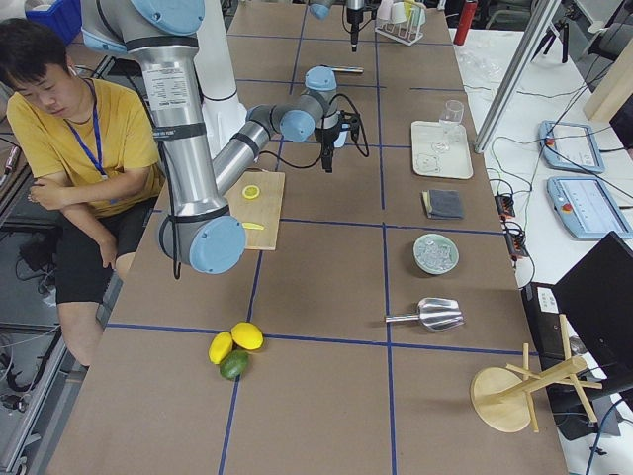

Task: Squeeze lemon into cup
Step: 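Withdraw the right arm while the left gripper grasps the steel muddler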

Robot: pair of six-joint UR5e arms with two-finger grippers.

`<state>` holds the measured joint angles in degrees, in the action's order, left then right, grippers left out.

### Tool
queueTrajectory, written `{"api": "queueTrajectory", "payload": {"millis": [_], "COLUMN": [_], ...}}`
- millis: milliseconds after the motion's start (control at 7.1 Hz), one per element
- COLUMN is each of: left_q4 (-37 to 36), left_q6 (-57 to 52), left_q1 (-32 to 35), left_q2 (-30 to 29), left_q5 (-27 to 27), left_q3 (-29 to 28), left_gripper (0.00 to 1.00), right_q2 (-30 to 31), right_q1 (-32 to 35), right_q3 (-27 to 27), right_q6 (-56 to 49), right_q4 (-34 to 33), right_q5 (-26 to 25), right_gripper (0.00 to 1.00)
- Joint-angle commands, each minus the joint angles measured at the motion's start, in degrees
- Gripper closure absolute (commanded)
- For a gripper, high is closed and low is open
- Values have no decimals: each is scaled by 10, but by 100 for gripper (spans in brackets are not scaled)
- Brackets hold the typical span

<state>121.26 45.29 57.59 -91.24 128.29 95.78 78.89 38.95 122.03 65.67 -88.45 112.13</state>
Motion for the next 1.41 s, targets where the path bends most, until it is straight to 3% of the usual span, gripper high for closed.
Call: {"api": "queueTrajectory", "payload": {"millis": [0,282,563,704,845,1268], "left_q4": [-4,-55,-56,-56,-56,-54], "left_q6": [75,123,84,76,75,68], "left_q1": [-47,-102,-103,-104,-103,-100], "left_q2": [-16,-66,-58,-58,-58,-59], "left_q5": [-28,-97,-101,-102,-101,-101], "left_q3": [-19,-40,-33,-38,-32,-15], "left_gripper": [8,12,23,43,99,100], "right_q2": [19,21,22,21,21,21], "right_q1": [6,6,5,4,4,3], "right_q3": [6,3,3,4,3,3], "right_q6": [-5,-12,-11,-11,-10,-7], "right_q4": [0,0,0,0,0,0], "right_q5": [0,-2,-1,-1,-1,-2], "right_gripper": [0,0,0,0,0,0]}}
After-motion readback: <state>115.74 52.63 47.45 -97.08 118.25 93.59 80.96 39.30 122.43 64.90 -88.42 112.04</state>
